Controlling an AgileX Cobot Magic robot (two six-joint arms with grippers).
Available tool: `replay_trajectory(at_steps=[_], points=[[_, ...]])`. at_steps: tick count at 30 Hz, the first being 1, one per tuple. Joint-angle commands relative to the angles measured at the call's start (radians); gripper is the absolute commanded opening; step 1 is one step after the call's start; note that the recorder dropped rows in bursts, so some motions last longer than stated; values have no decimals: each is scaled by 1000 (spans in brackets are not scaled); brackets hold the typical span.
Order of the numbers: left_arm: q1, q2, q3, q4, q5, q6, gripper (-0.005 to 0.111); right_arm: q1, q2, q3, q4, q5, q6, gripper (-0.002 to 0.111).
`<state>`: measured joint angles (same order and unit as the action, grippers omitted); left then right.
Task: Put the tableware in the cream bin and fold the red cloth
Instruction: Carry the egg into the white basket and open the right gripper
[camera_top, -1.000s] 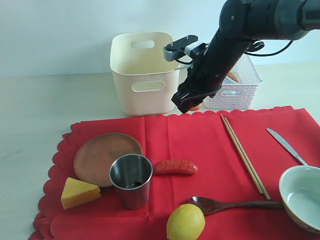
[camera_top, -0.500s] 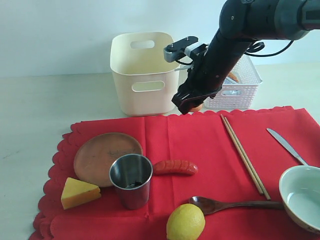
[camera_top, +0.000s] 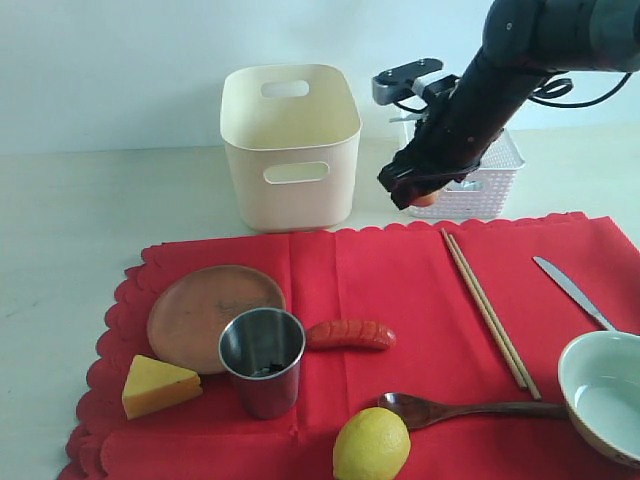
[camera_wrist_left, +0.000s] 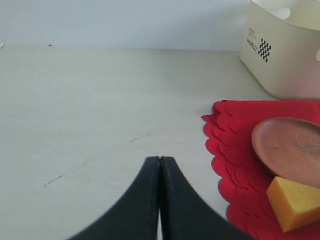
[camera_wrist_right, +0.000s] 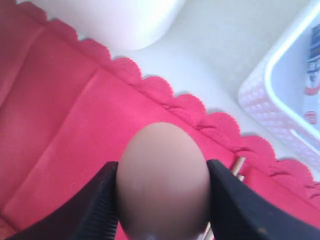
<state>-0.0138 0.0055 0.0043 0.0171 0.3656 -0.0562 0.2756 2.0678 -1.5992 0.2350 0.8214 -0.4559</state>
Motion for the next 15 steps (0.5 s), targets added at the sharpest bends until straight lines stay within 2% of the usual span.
replay_trajectory(at_steps=[1,7,15], points=[[-7,-6,-4,-2,-14,-3,0,-52,-10,-4,2,-99,30,0],[-7,-6,-4,-2,-14,-3,0,-104,-5,-25,32,-260,68,0],[-7,-6,-4,-2,-14,-3,0,-159,146,-270,78,-213,93,0]])
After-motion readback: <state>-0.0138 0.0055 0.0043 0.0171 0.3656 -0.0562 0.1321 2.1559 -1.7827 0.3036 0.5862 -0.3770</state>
